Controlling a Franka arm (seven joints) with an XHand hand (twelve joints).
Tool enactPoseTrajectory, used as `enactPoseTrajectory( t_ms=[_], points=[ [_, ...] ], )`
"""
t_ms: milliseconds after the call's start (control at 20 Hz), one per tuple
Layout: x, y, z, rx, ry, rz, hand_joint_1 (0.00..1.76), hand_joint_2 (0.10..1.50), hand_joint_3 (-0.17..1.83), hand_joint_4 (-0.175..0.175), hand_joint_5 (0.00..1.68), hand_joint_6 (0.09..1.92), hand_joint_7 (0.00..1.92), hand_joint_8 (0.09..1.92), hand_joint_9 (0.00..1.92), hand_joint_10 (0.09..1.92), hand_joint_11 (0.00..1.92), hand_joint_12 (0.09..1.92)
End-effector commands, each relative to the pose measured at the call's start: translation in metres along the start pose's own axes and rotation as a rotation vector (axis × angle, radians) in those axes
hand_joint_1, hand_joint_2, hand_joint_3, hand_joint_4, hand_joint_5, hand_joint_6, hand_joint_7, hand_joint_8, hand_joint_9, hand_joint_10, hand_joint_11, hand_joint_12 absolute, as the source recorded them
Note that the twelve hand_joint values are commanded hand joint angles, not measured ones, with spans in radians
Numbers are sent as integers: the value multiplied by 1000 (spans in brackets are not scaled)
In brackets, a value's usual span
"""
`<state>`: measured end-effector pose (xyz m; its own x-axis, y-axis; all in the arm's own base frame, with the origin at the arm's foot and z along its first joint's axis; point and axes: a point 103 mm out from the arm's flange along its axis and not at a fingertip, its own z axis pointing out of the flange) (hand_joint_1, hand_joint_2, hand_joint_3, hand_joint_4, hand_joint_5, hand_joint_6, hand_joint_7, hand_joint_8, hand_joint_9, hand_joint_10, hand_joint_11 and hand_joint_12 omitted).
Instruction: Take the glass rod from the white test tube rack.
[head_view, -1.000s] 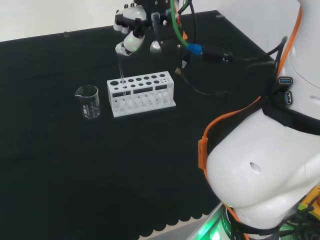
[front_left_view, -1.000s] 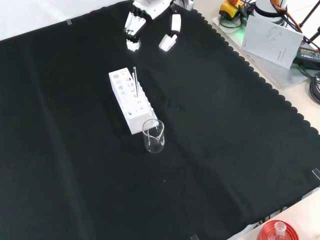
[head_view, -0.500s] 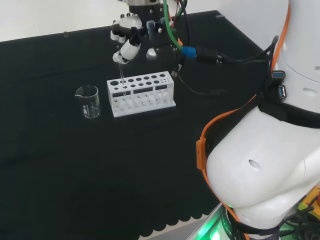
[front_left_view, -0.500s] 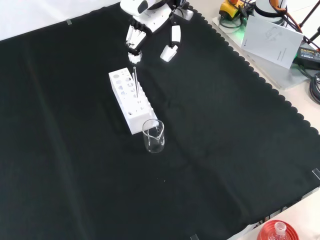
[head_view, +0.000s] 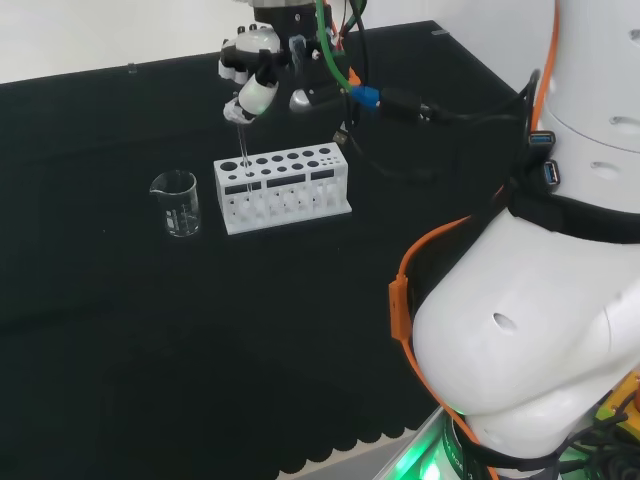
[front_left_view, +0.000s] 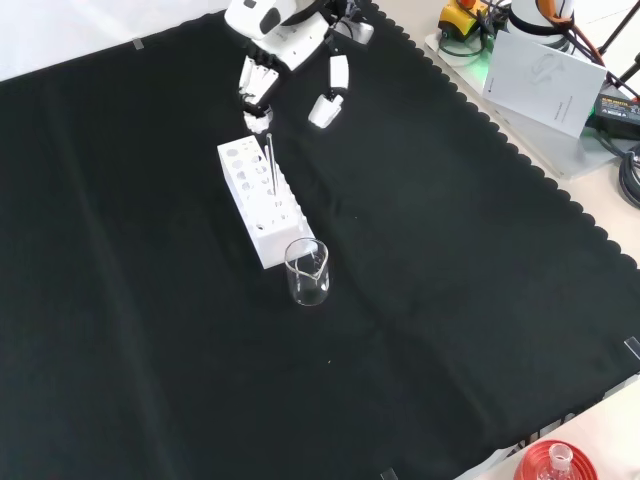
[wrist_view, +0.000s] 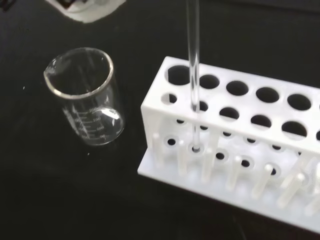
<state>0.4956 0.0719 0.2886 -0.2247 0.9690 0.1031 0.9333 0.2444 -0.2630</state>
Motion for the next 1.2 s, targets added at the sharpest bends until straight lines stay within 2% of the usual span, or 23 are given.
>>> enactPoseTrajectory(
  t_ms=[50,400,600,1200],
  points=[
    [-12,15,0,21,-9,11,839,683,685,-175,168,988,481,1012,730,828,674,1278],
    [-23,25,12,59,6,21,851,681,689,-175,258,1016,562,988,798,800,736,1253],
    [-28,26,14,56,17,21,854,681,690,-175,328,1027,615,972,845,775,772,1240],
    [-24,37,24,77,28,14,860,678,690,-175,402,1047,679,958,907,756,825,1227]
  ],
)
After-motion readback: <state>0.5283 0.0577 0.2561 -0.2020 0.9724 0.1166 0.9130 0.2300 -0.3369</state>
